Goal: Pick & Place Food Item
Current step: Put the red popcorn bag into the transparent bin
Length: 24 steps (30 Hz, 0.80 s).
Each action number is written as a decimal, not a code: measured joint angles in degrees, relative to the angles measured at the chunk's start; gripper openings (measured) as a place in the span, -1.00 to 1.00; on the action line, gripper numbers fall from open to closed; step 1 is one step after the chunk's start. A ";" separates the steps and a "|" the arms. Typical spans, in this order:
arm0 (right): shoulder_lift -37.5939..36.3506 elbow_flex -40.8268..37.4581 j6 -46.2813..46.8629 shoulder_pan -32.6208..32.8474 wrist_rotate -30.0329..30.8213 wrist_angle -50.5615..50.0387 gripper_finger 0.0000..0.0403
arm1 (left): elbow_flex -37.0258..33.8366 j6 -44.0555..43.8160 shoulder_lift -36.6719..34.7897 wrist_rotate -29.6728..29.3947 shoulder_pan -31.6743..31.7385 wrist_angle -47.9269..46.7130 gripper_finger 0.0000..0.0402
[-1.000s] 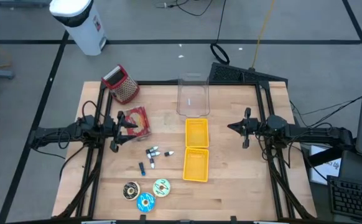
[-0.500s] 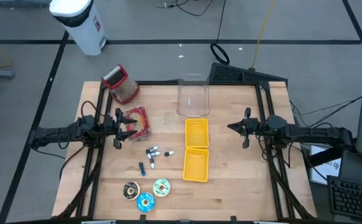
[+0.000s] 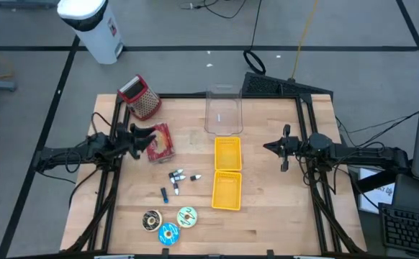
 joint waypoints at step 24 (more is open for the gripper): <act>-0.01 -0.01 0.00 0.01 0.01 0.01 -0.98 | 19.56 -28.55 31.82 -5.50 14.53 -47.19 0.14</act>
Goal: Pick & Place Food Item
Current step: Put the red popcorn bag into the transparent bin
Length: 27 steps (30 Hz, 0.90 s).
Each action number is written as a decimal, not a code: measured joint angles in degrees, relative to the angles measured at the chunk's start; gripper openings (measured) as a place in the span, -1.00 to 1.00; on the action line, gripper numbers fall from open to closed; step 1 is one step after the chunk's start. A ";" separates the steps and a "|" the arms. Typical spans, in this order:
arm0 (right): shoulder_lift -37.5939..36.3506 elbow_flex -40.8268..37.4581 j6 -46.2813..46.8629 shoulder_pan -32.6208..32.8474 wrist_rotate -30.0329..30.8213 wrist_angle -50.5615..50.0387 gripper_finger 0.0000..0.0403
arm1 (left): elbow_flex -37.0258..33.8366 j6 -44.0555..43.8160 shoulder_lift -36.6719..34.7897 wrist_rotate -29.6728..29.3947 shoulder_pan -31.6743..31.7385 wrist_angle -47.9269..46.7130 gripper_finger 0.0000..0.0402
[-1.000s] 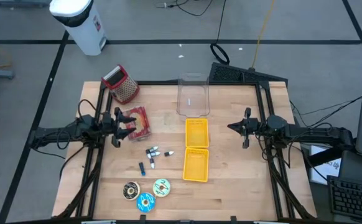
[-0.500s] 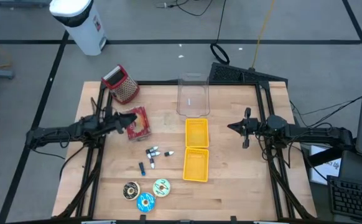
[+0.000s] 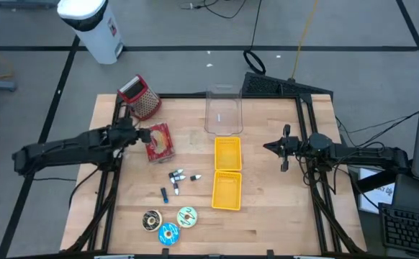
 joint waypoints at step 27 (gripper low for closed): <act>0.01 0.00 0.00 -0.01 0.00 0.00 -0.98 | -0.22 8.68 23.63 4.92 9.88 13.87 -0.39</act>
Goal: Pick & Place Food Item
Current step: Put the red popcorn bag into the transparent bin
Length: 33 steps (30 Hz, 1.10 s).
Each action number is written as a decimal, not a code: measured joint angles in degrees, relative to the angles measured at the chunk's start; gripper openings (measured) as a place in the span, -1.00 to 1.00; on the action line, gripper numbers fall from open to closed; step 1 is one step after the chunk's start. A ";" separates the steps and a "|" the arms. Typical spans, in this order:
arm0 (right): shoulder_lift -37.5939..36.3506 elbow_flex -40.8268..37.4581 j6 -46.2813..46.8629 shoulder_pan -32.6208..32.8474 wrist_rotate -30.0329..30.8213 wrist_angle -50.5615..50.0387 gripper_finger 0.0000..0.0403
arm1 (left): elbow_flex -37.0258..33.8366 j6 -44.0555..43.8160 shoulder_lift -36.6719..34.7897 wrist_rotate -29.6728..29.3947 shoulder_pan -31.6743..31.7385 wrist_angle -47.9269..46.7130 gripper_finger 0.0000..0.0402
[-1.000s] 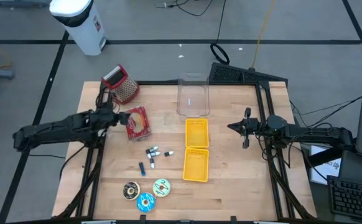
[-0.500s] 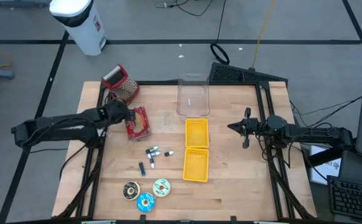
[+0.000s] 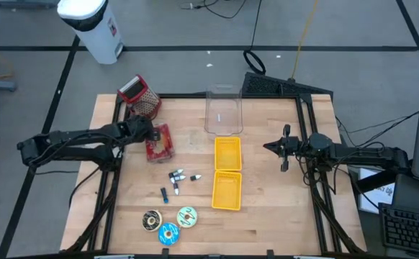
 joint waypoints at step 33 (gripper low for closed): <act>0.01 0.00 0.00 0.01 0.00 0.00 -0.98 | -0.04 37.88 -14.20 -0.26 -10.49 50.60 -0.99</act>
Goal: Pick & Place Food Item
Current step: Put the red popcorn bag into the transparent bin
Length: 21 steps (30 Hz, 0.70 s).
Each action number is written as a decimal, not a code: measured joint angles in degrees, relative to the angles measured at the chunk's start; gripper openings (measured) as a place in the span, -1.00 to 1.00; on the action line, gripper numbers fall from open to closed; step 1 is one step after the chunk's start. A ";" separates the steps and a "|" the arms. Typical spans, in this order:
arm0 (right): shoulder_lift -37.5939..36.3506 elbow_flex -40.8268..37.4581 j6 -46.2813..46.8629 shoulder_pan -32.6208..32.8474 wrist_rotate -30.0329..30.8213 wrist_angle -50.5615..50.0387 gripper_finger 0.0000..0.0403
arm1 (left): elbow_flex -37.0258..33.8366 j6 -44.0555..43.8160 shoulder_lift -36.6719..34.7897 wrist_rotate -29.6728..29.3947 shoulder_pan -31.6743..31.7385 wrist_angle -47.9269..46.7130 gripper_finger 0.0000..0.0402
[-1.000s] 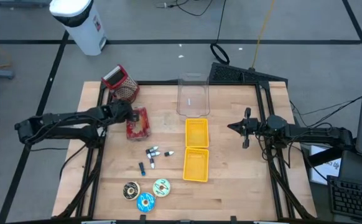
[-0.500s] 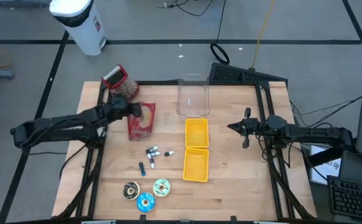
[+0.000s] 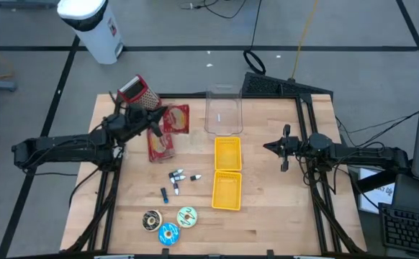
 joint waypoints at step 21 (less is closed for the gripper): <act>0.04 0.00 14.33 -0.26 -0.02 10.69 -0.98 | 0.00 6.99 16.06 11.96 0.04 18.24 -1.00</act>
